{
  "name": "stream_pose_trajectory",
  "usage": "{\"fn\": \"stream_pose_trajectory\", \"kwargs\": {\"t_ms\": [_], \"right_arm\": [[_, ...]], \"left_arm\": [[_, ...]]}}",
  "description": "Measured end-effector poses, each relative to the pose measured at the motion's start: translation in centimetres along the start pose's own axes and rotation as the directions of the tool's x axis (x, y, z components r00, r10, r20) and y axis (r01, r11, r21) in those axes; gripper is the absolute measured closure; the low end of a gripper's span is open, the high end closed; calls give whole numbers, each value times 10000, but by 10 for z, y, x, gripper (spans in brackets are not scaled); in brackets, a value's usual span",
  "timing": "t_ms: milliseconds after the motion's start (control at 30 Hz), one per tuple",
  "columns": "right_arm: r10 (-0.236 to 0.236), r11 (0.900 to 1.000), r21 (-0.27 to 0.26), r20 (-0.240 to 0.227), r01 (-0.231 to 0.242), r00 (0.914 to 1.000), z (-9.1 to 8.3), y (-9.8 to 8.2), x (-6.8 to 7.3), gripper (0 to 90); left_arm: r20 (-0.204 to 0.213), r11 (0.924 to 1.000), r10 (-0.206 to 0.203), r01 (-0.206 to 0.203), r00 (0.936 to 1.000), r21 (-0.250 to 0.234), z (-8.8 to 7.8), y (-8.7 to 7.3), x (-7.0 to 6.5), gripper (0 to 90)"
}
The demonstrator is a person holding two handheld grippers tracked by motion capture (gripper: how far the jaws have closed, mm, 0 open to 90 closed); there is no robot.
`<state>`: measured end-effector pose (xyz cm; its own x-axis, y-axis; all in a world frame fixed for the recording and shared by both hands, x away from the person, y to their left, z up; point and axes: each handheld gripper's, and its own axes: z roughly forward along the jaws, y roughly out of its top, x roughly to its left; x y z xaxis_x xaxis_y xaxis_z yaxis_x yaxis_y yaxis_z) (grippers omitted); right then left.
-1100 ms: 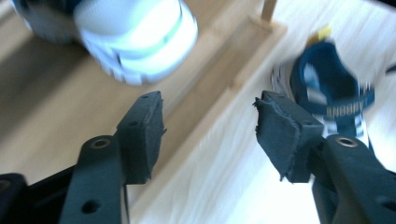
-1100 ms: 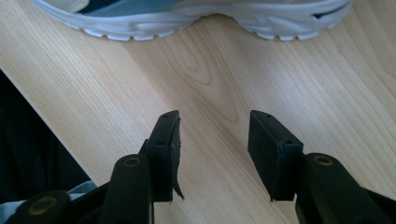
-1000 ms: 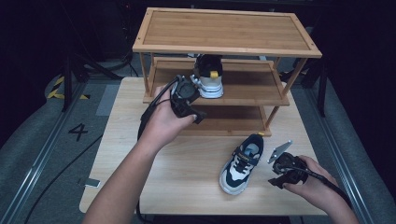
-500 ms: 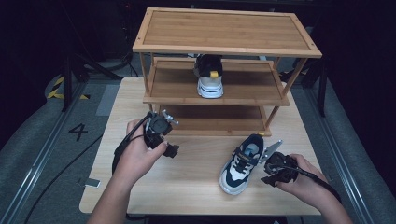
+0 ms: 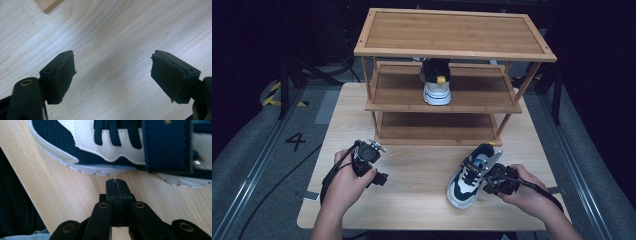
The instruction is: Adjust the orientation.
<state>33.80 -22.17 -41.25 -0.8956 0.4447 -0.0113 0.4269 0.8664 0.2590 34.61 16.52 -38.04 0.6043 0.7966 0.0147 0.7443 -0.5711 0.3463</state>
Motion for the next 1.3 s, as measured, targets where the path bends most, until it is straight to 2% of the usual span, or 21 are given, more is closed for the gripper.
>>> {"fn": "stream_pose_trajectory", "kwargs": {"t_ms": [100,167,267,367,533,633,700,800,867,933,1133,1200,1233,1300], "right_arm": [[-34,9997,-237,-35,33,10000,2,5,1,900],[-84,9999,-130,-2,84,10000,4,7,2,900],[-115,9991,-398,-54,113,9999,8,12,4,900],[-176,9970,-760,-117,167,9998,13,18,6,900],[-24,9886,-1504,152,46,9999,20,28,10,895],[260,9740,-2254,194,-210,9995,24,34,12,837],[291,9708,-2391,470,-170,9985,26,37,12,836],[281,9716,-2359,389,-182,9988,26,39,14,791],[177,9720,-2351,437,-70,9989,23,38,16,769],[104,9735,-2287,220,-51,9997,18,36,17,745],[91,9632,-2687,31,-79,10000,-9,29,17,678],[209,9625,-2705,8,-199,9998,-18,25,15,666],[302,9591,-2817,37,-279,9995,-23,22,12,659],[633,9554,-2888,-17,-611,9980,-33,16,7,647]], "left_arm": [[-49,10000,-20,21,10000,13,2,-4,3,195],[-97,9999,-105,105,9999,43,3,-6,3,193],[-215,9999,-41,45,9998,161,4,-8,3,198],[-130,9999,37,-35,9999,127,3,-10,1,195],[-92,9999,51,-49,9999,133,4,-12,0,192],[-236,9999,154,-154,9996,-14,2,-13,0,194],[-179,9999,82,-84,9998,-144,0,-15,1,193],[-191,9999,60,-63,9998,-141,-1,-16,2,191],[-205,9999,76,-78,9998,-95,0,-17,3,193],[-139,10000,23,-25,9999,-84,2,-17,4,193],[-150,10000,67,-68,9999,-57,4,-15,5,193],[-188,9999,38,-41,9998,-153,5,-14,6,193],[-202,9999,39,-42,9998,-145,5,-14,6,193],[-244,10000,32,-34,9997,-51,6,-14,8,192]]}}
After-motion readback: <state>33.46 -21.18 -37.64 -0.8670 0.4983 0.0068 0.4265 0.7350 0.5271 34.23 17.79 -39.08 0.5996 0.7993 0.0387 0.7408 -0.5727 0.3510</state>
